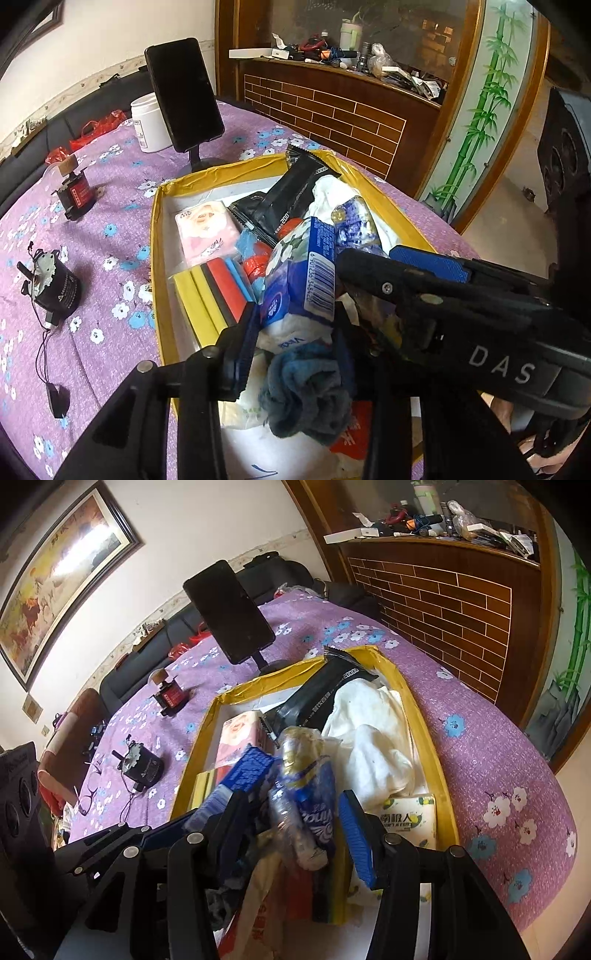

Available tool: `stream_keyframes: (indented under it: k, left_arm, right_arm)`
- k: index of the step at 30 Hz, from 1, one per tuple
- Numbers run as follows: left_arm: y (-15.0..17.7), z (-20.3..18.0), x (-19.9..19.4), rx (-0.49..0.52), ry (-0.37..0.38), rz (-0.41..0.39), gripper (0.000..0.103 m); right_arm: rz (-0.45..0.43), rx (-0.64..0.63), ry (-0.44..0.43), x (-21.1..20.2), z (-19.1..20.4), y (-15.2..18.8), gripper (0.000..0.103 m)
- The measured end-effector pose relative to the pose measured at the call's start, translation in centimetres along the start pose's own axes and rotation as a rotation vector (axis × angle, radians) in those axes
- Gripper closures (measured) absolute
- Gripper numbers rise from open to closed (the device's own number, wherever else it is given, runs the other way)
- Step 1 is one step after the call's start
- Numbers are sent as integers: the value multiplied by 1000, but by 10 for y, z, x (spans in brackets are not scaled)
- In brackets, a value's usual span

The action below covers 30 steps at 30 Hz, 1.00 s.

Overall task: Organize soft objects
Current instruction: 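Lower the carton and bottle into the tray beside the tissue packs, then open both grippers to release the carton and bottle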

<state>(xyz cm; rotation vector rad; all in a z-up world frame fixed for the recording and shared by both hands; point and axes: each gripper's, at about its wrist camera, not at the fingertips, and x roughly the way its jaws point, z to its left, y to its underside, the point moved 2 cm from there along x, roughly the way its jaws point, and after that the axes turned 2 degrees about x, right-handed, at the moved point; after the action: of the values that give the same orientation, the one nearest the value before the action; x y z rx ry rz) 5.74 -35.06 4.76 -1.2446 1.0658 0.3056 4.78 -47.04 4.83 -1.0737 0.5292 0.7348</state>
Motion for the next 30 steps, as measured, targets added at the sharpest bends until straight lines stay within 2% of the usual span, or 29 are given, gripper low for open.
stream_keyframes:
  k: [11,15,18,30]
  left_arm:
    - [15,-6,-18,26,-12,-32,64]
    - [24,-6,-24,41,-28,-50,57]
    - [30,-6,-26,55,-41,-57,56]
    - [47,-2,-25,84,-38,-68,56]
  right_arm:
    - [5,-5,-27,0,13,12,47]
    - [7,-1,-30,2,18,16,46]
    - [13,-5,-34,5,24,18,46]
    - [-8,-20,10,9,37,26,40]
